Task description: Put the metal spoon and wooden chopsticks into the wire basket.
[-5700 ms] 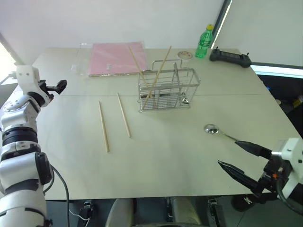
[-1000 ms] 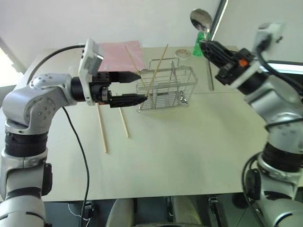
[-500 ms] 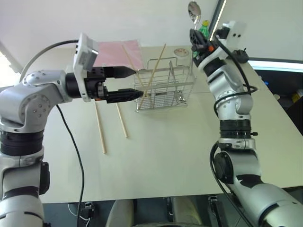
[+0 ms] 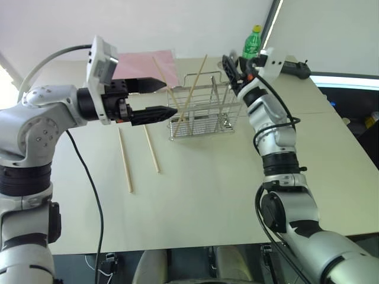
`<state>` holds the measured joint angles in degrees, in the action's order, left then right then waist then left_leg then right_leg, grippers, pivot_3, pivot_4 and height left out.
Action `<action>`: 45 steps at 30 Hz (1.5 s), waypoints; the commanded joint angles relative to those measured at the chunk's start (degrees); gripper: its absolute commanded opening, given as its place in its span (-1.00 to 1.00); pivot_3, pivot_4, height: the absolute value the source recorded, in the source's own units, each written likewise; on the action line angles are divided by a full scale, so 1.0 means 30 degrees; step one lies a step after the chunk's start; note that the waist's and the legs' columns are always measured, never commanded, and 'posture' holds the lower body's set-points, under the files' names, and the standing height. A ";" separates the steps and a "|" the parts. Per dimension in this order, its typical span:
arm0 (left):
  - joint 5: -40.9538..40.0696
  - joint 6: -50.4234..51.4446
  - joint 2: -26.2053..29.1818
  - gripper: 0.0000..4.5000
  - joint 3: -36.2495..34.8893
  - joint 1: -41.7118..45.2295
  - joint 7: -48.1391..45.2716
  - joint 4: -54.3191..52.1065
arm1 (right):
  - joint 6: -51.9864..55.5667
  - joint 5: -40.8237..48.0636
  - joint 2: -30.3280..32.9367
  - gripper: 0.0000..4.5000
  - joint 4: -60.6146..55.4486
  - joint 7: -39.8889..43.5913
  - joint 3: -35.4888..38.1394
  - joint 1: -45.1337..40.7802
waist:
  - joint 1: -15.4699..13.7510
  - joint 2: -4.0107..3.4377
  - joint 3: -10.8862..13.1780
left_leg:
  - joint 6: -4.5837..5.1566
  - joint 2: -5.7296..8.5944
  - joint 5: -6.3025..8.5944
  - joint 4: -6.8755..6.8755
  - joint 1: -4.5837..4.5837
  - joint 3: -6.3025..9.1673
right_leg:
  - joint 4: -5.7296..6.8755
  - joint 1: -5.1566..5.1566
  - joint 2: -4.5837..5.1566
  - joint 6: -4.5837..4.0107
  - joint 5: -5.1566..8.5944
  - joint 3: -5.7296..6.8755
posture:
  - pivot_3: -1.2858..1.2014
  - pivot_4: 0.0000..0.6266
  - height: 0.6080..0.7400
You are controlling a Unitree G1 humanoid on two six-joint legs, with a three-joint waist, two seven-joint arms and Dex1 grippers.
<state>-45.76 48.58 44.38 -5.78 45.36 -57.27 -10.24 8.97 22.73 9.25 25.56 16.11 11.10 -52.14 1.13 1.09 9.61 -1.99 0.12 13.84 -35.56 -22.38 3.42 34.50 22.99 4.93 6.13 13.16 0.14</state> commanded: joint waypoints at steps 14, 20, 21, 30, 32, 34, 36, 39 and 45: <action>0.0682 -0.0797 0.0356 1.00 -0.0559 0.0997 -0.0314 0.1262 | 0.9090 0.4003 0.7897 0.97 -1.2374 0.3272 0.1340 0.2473 | -0.0125 -0.0008 0.0005 | 0.0003 0.0002 0.0002 0.0009 -0.0011 -0.0001 | -0.0013 0.0005 0.0002 -0.0002 0.0005 0.0000 | 0.03 -0.52 0.71; 0.0967 -0.0590 0.1332 1.00 -0.1265 0.0852 -0.0040 0.2106 | 1.2335 0.7530 1.4218 0.97 -1.7344 0.8762 0.2700 0.6687 | -0.0064 0.0007 -0.0002 | 0.0016 -0.0001 0.0009 0.0038 -0.0005 -0.0006 | -0.0065 -0.0015 0.0004 -0.0004 0.0014 0.0005 | 0.03 -0.52 0.71; 0.1088 -0.0646 0.1449 1.00 -0.1452 0.0815 0.0190 0.2325 | 1.2613 0.8065 1.4886 0.97 -1.8020 0.9428 0.3114 0.7520 | -0.0028 0.0007 -0.0002 | 0.0018 -0.0002 0.0010 0.0038 0.0008 -0.0012 | -0.0065 -0.0022 0.0004 -0.0012 0.0019 0.0003 | 0.03 -0.52 0.71; 0.4311 0.5459 -0.0834 1.00 -0.2726 0.2599 1.1535 0.4646 | 1.3905 1.0000 1.4603 0.97 -2.1725 0.7714 0.5134 1.2869 | -0.0179 0.0056 0.0011 | 0.0019 -0.0013 0.0014 -0.0141 0.0026 0.0003 | -0.0084 -0.0137 0.0016 0.0026 0.0098 0.0006 | 0.03 -0.52 0.71; 0.6166 0.9235 -0.3206 1.00 -0.4593 0.3327 1.6275 0.4869 | 1.3908 1.0099 1.4201 0.97 -2.2210 0.7041 0.5015 1.3404 | -0.0332 0.0095 0.0018 | 0.0017 -0.0001 0.0014 -0.0168 0.0012 0.0022 | -0.0088 -0.0151 0.0023 0.0028 0.0089 0.0006 | 0.03 -0.52 0.71; 0.7697 1.2015 -0.4957 1.00 -0.5835 0.3523 1.8798 0.4529 | 1.3930 1.0318 1.4056 0.97 -2.2509 0.6516 0.4893 1.3629 | -0.0454 0.0102 0.0016 | 0.0016 0.0018 0.0014 -0.0182 0.0002 0.0040 | -0.0092 -0.0161 0.0026 0.0074 0.0025 0.0005 | 0.03 -0.52 0.71; 0.8489 1.3551 -0.6052 1.00 -0.6320 0.3463 1.9675 0.4109 | 1.3923 1.0547 1.3964 0.97 -2.2652 0.6036 0.4743 1.3643 | -0.0466 0.0105 0.0018 | 0.0015 0.0036 0.0014 -0.0168 -0.0001 0.0031 | -0.0087 -0.0158 0.0030 0.0093 0.0010 0.0003 | 0.03 -0.52 0.71; 0.9450 1.4139 -0.7271 1.00 -0.6828 0.3514 2.0520 0.4414 | 1.3866 1.0858 1.3751 0.97 -2.2684 0.5348 0.4561 1.3553 | -0.0546 0.0116 0.0024 | 0.0012 0.0035 0.0014 -0.0133 -0.0009 0.0039 | -0.0074 -0.0122 0.0017 0.0098 0.0012 0.0006 | 0.03 -0.52 0.71; 1.0897 1.2269 -0.8157 1.00 -0.6778 0.3742 2.1183 0.8139 | 1.3732 1.1175 1.3512 0.97 -2.2602 0.3954 0.4251 1.3206 | -0.0586 0.0108 0.0019 | 0.0000 0.0034 0.0009 -0.0119 0.0002 0.0037 | -0.0073 -0.0113 0.0019 0.0068 0.0018 0.0006 | 0.03 -0.52 0.71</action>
<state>-14.44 88.54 20.05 -26.03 54.97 5.57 11.66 50.93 55.38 50.24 -40.95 29.35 23.01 -11.42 -0.63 1.42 9.67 -2.00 0.22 13.86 -35.95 -22.38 3.53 34.27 22.64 4.99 6.25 13.24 0.16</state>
